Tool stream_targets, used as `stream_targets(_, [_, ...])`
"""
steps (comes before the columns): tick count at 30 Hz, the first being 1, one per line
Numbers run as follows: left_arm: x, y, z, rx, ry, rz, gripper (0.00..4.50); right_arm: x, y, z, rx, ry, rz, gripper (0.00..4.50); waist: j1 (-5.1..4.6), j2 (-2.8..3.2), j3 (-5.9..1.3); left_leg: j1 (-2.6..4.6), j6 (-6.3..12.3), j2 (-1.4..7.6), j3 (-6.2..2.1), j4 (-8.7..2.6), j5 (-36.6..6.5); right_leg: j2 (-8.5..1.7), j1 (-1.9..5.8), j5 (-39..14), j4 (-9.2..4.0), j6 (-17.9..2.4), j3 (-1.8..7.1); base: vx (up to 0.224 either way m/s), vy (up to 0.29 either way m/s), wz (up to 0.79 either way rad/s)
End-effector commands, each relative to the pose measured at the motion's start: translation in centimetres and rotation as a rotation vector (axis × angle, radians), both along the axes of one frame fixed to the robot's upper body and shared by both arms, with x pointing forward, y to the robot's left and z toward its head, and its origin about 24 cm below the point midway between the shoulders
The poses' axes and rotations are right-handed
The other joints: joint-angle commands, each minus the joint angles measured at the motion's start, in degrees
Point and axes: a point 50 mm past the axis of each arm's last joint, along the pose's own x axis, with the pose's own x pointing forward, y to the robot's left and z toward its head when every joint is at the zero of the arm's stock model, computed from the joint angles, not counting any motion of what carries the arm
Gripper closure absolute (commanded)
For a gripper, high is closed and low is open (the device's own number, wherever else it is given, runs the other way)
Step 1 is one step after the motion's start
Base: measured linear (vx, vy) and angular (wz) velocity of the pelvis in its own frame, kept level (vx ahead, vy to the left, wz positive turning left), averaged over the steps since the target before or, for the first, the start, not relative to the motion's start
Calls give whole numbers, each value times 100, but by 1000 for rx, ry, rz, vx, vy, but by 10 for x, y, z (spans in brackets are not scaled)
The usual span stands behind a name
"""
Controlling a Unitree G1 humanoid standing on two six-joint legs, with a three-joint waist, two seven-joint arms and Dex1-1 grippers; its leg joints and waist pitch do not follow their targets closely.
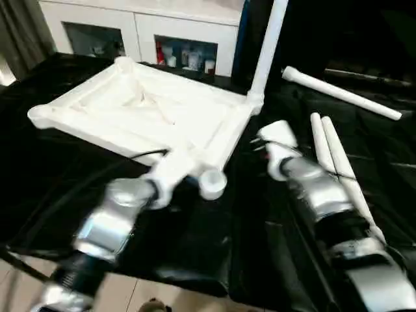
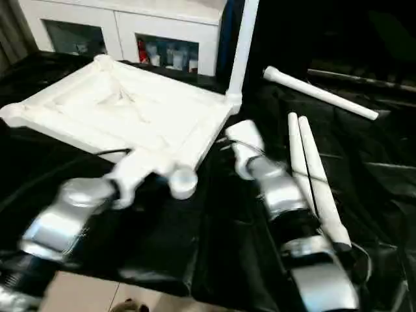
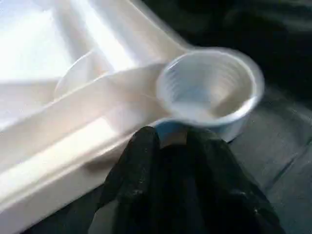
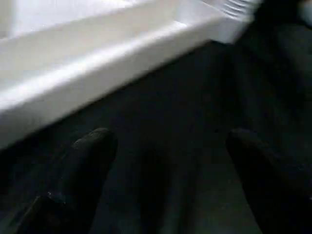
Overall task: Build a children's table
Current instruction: Rotate table base, then pick table leg
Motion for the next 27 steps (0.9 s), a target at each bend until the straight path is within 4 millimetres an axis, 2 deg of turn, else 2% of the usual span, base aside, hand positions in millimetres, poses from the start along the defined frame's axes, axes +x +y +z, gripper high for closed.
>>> stream_targets(1, [2,-11,9,-44,-51,-56,319,0,-19,8,-19,8,-93,44,-2,37,-429,56,-150,138,-50,-377,-979,-393,335,-758,-432,-853,298,0,0,0])
stream_targets(3, [0,-11,19,-96,-79,-90,319,-1,-40,20,-1,26,-200,44,-2,29,-440,74,-145,157,-46,-365,-933,-405,329,-743,-415,-881,300,0,0,0])
stream_targets(4, [0,-10,20,-99,-80,-92,318,-1,-42,21,2,27,-213,28,-6,29,-440,70,-144,159,-44,-363,-900,-404,329,-693,-408,-888,302,0,0,0])
stream_targets(5, [-1,-6,24,-110,-80,-101,317,-3,-52,27,22,41,-273,18,-20,27,-430,70,-141,153,-39,-361,-922,-393,322,-701,-411,-892,297,0,0,0])
stream_targets(7, [-2,-2,26,-113,-78,-111,317,-4,-59,30,32,59,-310,11,-35,25,-424,69,-132,143,-33,-360,-917,-387,320,-736,-416,-885,297,0,0,0])
stream_targets(8, [-5,4,30,-117,-68,-127,317,-6,-68,34,19,81,-352,6,-40,53,-417,89,-155,146,-40,-363,-1001,-386,306,-883,-428,-881,290,0,0,0])
stream_targets(11, [-10,13,36,-115,-56,-153,317,-9,-80,33,17,138,-406,2,-44,54,-409,106,-214,153,-36,-360,-1076,-384,291,-983,-425,-922,291,0,0,0])
stream_targets(12, [-12,15,37,-120,-49,-164,317,-12,-83,30,35,176,-417,2,-43,76,-407,111,-223,153,-36,-363,-1107,-381,284,-1026,-432,-912,292,0,0,0])
stream_targets(15, [-16,18,39,-127,-28,-195,317,-18,-84,22,86,270,-413,2,-36,70,-411,109,-234,151,-36,-364,-1123,-378,289,-1012,-427,-926,292,0,0,0])
stream_targets(20, [-18,19,41,-115,-16,-213,317,-24,-78,15,74,340,-398,2,-28,64,-408,109,-258,152,-35,-365,-1061,-384,295,-970,-418,-945,295,0,0,0])
stream_targets(27, [-19,18,41,-113,-7,-218,317,-26,-70,10,71,375,-377,2,-17,82,-417,116,-321,158,-40,-366,-1058,-393,300,-933,-411,-950,297,0,0,0])
